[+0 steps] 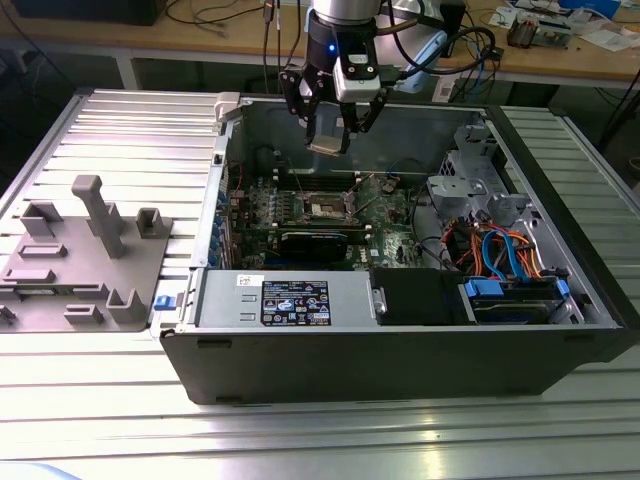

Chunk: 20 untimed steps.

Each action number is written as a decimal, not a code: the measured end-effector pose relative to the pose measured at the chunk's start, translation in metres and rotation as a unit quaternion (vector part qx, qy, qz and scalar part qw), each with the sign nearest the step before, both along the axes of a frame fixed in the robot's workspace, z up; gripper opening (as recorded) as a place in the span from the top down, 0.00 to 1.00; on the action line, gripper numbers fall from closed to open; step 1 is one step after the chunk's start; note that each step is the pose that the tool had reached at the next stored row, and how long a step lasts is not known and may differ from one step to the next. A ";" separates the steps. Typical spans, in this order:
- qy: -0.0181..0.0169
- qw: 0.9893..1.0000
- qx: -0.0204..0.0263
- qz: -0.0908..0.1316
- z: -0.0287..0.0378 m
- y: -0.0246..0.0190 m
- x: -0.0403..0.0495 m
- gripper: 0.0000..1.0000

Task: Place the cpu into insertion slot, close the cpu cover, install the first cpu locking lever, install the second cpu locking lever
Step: 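Place the cpu into insertion slot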

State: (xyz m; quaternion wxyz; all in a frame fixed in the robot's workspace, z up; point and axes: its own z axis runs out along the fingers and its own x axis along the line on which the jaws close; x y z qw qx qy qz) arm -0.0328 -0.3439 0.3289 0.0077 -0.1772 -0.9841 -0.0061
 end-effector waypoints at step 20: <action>0.000 1.000 0.000 -0.008 0.0000 0.0000 0.0000 0.46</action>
